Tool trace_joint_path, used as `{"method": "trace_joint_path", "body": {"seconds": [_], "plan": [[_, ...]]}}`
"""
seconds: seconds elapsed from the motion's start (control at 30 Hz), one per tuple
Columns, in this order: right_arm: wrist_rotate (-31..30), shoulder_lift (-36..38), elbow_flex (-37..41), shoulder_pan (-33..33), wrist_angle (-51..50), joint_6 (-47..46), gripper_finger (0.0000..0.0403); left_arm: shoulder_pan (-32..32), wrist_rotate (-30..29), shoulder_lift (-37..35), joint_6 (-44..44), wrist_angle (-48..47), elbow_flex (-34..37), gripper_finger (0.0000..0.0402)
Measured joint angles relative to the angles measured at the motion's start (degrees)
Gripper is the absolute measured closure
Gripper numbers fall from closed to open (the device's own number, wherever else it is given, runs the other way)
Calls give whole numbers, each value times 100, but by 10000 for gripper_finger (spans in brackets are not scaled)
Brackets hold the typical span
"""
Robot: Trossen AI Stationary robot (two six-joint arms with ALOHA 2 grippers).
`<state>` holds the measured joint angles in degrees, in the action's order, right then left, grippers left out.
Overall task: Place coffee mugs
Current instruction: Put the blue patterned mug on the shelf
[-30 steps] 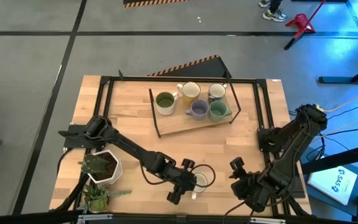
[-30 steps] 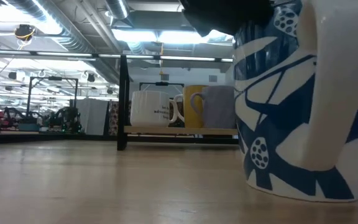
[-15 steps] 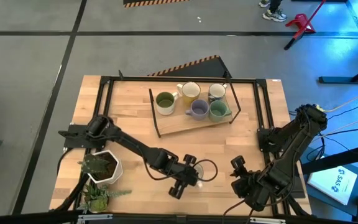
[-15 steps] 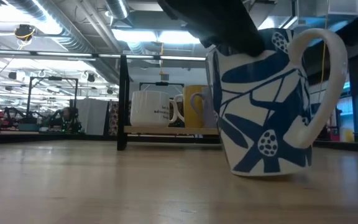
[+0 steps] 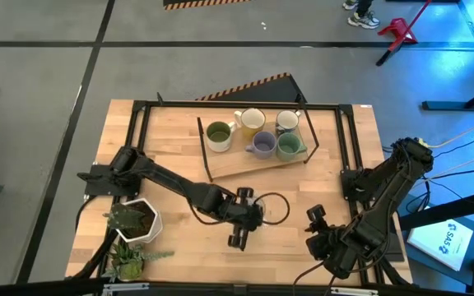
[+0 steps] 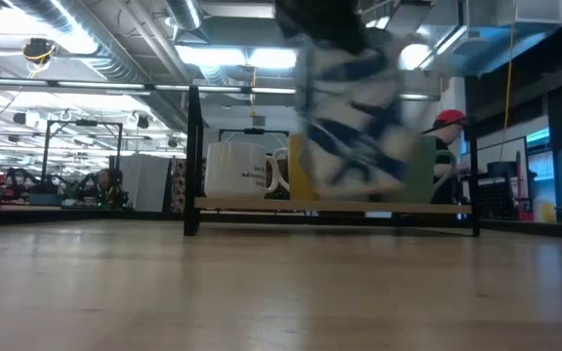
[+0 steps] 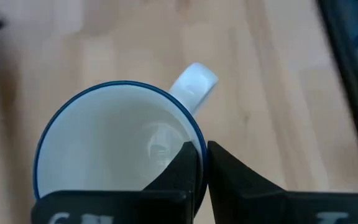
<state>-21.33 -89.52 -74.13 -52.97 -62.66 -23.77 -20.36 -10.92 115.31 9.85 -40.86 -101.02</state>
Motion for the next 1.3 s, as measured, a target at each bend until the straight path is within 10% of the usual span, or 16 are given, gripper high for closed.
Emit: {"method": "trace_joint_path", "body": {"seconds": [0.33,1.3], "plan": [[-268,0,-2,0,-6,-137,260,748,-799,-1,965,-2616,-969,387],[-369,2,-9,11,-44,-772,260,1972,-697,-1856,1977,-565,2018,388]]}}
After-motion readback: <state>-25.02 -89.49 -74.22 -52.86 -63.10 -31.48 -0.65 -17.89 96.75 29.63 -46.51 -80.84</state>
